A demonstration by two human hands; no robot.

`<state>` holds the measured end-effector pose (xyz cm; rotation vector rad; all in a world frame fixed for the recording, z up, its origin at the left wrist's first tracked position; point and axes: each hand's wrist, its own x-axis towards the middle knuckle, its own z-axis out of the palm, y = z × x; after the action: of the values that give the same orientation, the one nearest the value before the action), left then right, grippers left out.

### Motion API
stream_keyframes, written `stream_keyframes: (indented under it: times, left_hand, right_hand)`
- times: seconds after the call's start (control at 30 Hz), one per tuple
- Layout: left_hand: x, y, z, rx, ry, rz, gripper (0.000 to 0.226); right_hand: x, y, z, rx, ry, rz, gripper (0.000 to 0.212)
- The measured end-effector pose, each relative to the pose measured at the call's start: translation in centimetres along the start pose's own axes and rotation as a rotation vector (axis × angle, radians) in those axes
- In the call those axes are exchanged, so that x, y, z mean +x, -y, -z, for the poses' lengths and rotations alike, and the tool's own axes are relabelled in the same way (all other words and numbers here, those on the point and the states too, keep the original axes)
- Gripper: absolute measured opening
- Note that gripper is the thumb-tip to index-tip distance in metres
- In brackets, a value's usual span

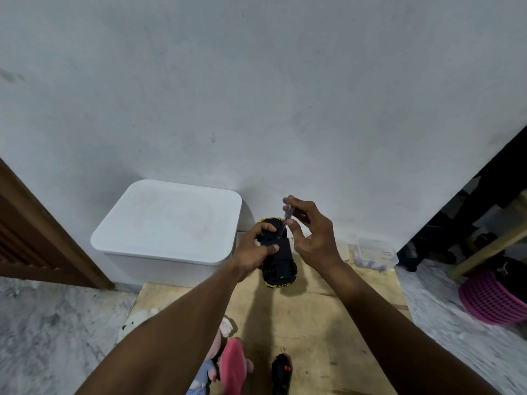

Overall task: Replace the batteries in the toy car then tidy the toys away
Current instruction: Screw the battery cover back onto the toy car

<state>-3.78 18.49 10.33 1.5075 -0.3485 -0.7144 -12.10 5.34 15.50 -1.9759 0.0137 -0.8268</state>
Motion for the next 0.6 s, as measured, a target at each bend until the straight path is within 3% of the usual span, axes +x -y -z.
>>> stream_keyframes:
  times: [0.17,0.6]
  left_hand:
    - [-0.13,-0.58,0.01,-0.032,-0.016,0.008,0.034]
    - [-0.26,-0.82,0.02,-0.004,-0.010,0.021,0.034]
  right_hand:
    - [0.10,-0.12,-0.01,-0.021,-0.066,0.023,0.049]
    - [0.69,-0.03,0.15,-0.070,-0.007,0.049,0.043]
